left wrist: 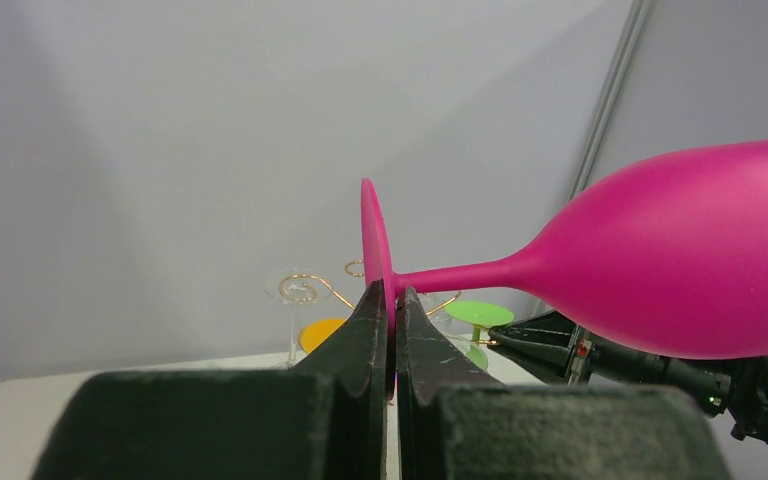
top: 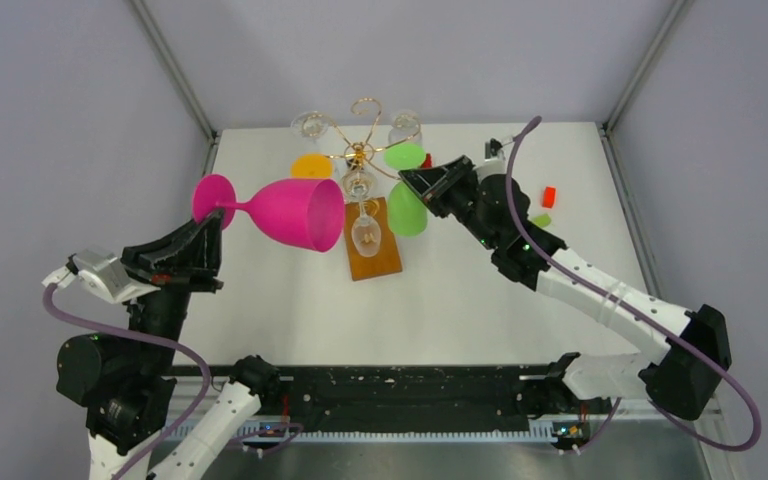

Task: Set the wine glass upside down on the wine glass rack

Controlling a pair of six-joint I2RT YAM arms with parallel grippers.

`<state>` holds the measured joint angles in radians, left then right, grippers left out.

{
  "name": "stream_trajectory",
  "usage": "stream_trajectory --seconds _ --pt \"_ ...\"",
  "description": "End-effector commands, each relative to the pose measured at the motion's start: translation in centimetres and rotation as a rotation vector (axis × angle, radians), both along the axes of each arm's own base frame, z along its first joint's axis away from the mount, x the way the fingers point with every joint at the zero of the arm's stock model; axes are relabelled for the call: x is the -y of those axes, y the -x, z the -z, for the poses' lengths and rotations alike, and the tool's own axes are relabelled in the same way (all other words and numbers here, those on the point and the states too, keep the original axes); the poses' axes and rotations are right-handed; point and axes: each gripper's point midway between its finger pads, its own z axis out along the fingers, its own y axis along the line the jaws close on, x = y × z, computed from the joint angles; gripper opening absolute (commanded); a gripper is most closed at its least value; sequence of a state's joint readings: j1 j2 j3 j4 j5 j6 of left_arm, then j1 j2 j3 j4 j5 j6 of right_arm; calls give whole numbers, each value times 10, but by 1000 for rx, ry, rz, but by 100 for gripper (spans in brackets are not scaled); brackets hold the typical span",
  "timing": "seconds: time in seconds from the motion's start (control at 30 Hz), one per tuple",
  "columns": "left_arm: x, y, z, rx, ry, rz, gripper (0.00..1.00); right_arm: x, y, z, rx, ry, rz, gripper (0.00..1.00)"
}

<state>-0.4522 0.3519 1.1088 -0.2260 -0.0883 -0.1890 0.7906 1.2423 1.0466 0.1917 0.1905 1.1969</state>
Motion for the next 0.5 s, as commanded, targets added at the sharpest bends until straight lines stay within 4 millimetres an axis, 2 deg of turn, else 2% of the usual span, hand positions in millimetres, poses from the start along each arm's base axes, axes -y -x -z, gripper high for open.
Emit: stream_trajectory --seconds 0.0,0.47 --pt "3 3 -18 49 33 25 0 38 35 -120 287 -223 15 0" --pt "6 -11 -11 23 52 14 0 77 59 -111 276 -212 67 0"
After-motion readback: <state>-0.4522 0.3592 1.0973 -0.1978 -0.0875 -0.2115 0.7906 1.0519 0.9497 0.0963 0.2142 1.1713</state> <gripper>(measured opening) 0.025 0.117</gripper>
